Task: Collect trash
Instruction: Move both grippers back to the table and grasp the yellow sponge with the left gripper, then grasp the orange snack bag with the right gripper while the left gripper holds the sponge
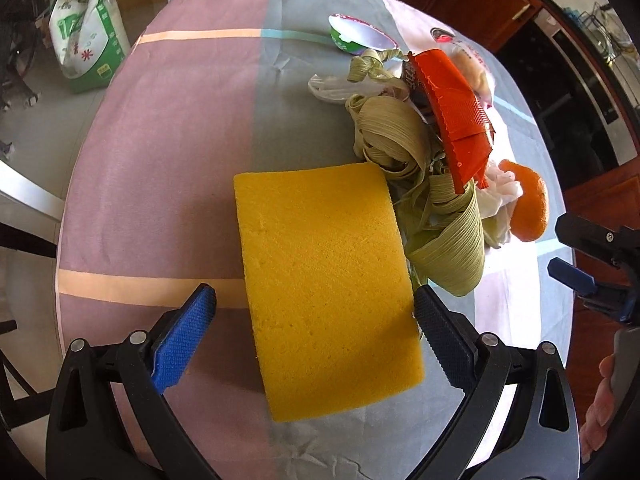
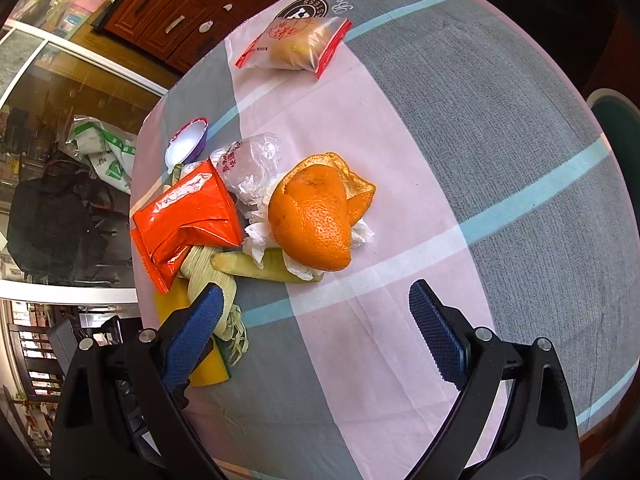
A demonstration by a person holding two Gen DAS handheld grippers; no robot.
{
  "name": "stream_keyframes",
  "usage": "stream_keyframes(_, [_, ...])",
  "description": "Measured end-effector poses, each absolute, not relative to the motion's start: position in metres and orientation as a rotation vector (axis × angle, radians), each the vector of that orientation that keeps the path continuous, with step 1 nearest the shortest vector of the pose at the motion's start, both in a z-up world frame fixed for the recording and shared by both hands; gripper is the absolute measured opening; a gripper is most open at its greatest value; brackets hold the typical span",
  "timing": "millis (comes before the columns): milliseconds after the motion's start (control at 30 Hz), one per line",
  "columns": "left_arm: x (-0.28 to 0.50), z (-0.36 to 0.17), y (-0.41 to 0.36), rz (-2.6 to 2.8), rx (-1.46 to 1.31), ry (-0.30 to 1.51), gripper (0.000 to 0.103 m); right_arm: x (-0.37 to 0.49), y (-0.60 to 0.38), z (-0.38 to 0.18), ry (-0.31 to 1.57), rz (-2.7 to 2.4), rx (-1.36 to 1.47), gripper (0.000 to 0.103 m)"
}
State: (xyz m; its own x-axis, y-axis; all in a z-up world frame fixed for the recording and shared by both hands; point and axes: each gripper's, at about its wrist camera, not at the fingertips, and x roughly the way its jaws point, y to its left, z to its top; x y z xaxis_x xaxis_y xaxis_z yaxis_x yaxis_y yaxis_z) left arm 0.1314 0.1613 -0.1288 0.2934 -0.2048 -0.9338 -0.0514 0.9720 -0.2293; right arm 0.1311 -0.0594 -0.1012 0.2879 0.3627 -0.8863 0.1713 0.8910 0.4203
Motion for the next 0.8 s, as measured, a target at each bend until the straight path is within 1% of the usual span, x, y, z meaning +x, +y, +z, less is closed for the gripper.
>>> stream_keyframes(100, [0.13, -0.13, 0.157, -0.115, -0.218, 1.244, 0.097, 0.129, -0.046, -0.102, 1.311, 0.171, 0.468, 0.09])
stream_keyframes(133, [0.129, -0.13, 0.156, -0.12, -0.213, 1.234, 0.092, 0.128, -0.041, -0.102, 1.318, 0.182, 0.459, 0.09])
stream_keyframes(167, [0.128, -0.128, 0.156, -0.105, -0.194, 1.221, 0.074, 0.127, -0.037, -0.102, 1.323, 0.19, 0.451, 0.09])
stream_keyframes(500, [0.124, -0.11, 0.192, -0.151, -0.245, 1.167, 0.073, 0.132, 0.008, -0.095, 1.333, 0.252, 0.375, 0.09])
stream_keyframes(633, [0.123, -0.108, 0.201, -0.157, -0.249, 1.165, 0.073, 0.135, 0.018, -0.101, 1.351, 0.251, 0.363, 0.09])
stream_keyframes(800, [0.123, -0.109, 0.215, -0.147, -0.266, 1.166, 0.073, 0.139, 0.031, -0.094, 1.326, 0.26, 0.327, 0.09])
